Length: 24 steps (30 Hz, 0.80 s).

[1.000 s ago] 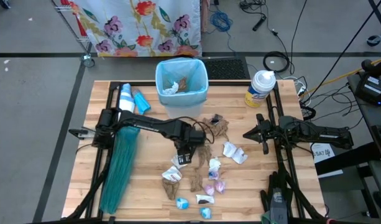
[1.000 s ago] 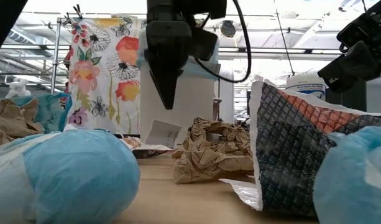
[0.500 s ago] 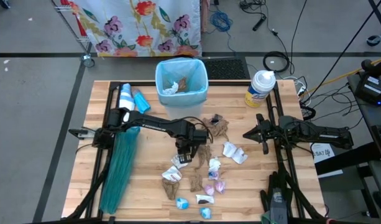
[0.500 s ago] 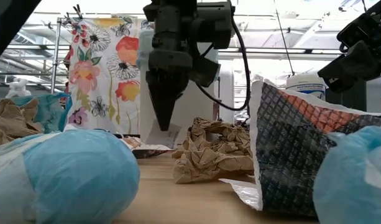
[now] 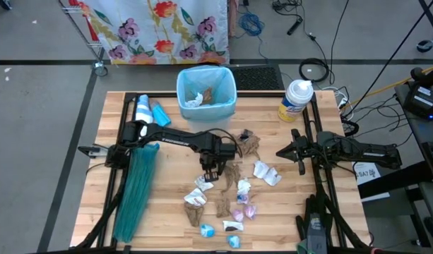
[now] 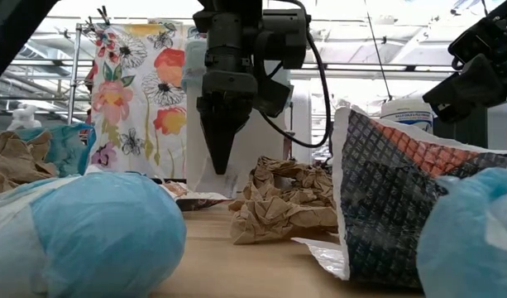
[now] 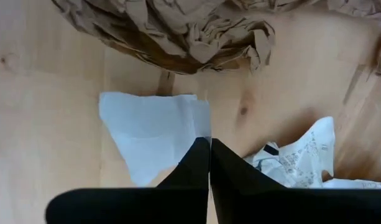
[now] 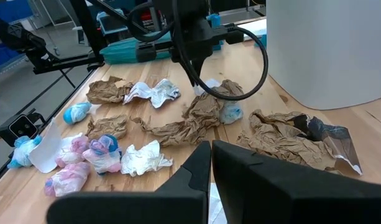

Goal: Place trash/remove bag and relplace
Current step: Put the white paper into the white trash bin

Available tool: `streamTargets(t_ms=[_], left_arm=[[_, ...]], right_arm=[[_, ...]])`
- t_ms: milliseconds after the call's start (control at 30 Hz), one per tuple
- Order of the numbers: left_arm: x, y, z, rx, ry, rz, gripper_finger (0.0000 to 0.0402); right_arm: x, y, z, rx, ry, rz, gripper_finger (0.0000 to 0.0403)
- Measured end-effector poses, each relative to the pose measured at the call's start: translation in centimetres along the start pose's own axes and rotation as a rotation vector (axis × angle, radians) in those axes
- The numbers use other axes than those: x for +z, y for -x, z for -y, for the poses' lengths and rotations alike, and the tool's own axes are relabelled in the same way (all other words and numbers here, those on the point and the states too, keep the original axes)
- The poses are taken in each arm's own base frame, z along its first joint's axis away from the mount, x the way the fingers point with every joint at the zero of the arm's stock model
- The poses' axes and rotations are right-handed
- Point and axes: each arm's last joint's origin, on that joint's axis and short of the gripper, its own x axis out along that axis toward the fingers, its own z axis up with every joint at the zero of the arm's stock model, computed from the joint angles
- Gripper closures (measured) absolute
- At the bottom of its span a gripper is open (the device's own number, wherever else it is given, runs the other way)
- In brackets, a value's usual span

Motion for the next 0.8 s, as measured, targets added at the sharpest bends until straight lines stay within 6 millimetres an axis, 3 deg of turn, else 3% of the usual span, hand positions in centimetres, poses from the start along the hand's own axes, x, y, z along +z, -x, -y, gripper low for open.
streamTargets(t_ms=[467,600,800], left_arm=[[-0.6,0.5,1.6,0.009,0.035,0.005,0.0401],[-1.1,1.6,2.2,0.017,0.047,0.025,0.0401],[-2.2,5.2,2.7,-0.011,0.08,0.123,0.0401]], right_arm=[[0.0,0.0,0.0,0.0,0.0,0.0,0.0394],[0.0,0.0,0.0,0.0,0.0,0.0,0.0394],[0.0,0.0,0.0,0.0,0.0,-0.001,0.0394]])
